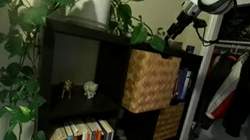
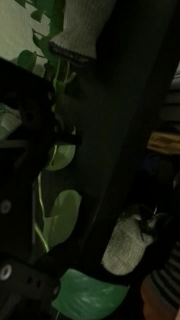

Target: Put the socks in the basket

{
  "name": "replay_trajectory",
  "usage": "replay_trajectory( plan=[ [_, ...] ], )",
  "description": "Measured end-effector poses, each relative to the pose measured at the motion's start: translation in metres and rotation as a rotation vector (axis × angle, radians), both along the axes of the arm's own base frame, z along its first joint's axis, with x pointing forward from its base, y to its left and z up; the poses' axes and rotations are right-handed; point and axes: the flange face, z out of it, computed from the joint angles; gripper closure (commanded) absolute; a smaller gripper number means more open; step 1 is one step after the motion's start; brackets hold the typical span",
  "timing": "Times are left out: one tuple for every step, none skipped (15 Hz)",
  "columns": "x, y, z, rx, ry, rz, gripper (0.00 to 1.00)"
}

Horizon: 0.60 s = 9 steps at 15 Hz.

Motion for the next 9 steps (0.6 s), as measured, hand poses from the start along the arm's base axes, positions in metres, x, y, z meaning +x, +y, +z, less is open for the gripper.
replay_trajectory(
  plan=[
    [0.002, -0.007, 0.001, -0.014, -0.002, -0.009, 0.0],
    [0.004, -0.013, 0.002, -0.021, -0.004, -0.018, 0.0],
    [0.006, -0.018, 0.002, -0.021, -0.005, -0.028, 0.0],
    [0.007, -0.022, 0.003, -0.017, -0.005, -0.04, 0.0],
    [0.008, -0.023, 0.002, -0.008, 0.001, -0.054, 0.0],
    [0.008, -0.023, 0.001, -0.006, 0.004, -0.056, 0.0],
    [0.008, -0.022, 0.0, -0.006, 0.006, -0.055, 0.0],
    [0.008, -0.021, 0.0, -0.006, 0.006, -0.054, 0.0],
    [0.008, -0.021, 0.0, -0.006, 0.006, -0.054, 0.0]
  ],
)
